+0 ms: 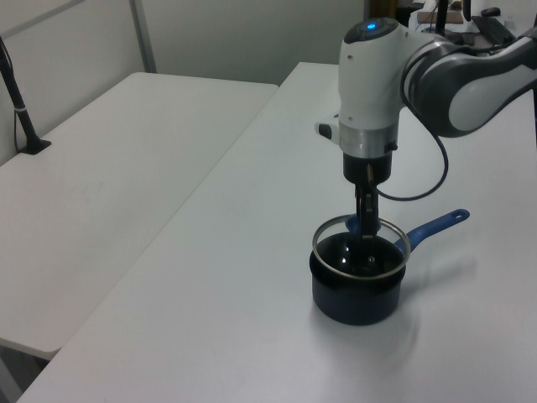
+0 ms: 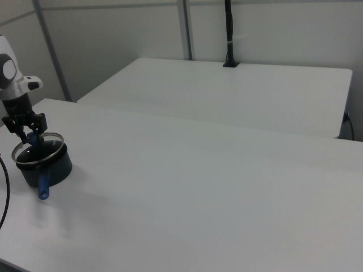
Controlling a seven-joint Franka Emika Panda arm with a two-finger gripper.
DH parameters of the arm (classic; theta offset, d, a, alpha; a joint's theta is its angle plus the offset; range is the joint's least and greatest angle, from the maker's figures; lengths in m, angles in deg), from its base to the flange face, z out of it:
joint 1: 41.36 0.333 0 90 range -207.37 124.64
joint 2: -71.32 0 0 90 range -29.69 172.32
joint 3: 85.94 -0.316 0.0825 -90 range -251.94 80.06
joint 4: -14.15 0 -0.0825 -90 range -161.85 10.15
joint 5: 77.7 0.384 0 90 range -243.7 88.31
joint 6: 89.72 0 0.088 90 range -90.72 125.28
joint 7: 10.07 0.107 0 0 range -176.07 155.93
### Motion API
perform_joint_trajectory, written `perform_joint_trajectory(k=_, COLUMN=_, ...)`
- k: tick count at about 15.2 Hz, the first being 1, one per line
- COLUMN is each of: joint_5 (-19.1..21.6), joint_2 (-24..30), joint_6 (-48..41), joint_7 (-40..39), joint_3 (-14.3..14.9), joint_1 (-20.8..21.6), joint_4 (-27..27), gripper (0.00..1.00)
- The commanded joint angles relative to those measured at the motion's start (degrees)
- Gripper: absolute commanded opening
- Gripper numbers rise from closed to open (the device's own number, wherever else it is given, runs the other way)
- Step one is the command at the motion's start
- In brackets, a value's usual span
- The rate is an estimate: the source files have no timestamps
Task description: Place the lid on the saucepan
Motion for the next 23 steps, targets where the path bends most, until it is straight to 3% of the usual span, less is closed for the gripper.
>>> perform_joint_trajectory(k=1, joint_5=-0.65, joint_2=-1.65, joint_6=2.02, joint_7=2.03, joint_3=1.00, joint_1=1.57, joint_4=0.81, gripper=0.47)
perform_joint_trajectory(k=6, joint_5=-0.66, joint_2=-1.74, joint_6=3.08, joint_7=2.03, joint_3=1.00, joint_1=1.04, joint_4=0.81, gripper=0.49)
perform_joint_trajectory(k=7, joint_5=-0.74, joint_2=-1.74, joint_6=3.34, joint_7=2.03, joint_3=1.00, joint_1=1.13, joint_4=0.81, gripper=0.53)
perform_joint_trajectory(k=8, joint_5=-0.74, joint_2=-1.83, joint_6=3.34, joint_7=2.03, joint_3=1.00, joint_1=1.13, joint_4=0.81, gripper=0.70)
perform_joint_trajectory(k=9, joint_5=-0.66, joint_2=-1.83, joint_6=3.17, joint_7=2.03, joint_3=1.00, joint_1=1.13, joint_4=0.72, gripper=1.00)
perform_joint_trajectory(k=14, joint_5=-0.74, joint_2=-0.43, joint_6=1.59, joint_7=1.85, joint_3=1.97, joint_1=0.43, joint_4=0.72, gripper=1.00)
perform_joint_trajectory(k=16, joint_5=-0.92, joint_2=1.94, joint_6=-1.83, joint_7=1.50, joint_3=2.93, joint_1=-2.11, joint_4=0.72, gripper=1.00)
perform_joint_trajectory(k=20, joint_5=-4.52, joint_2=6.95, joint_6=-9.73, joint_7=1.41, joint_3=3.20, joint_1=-11.23, joint_4=0.55, gripper=1.00)
perform_joint_trajectory(k=23, joint_5=-4.87, joint_2=10.64, joint_6=-10.89, joint_7=-0.51, joint_3=3.11, joint_1=-19.33, joint_4=-0.59, gripper=1.00)
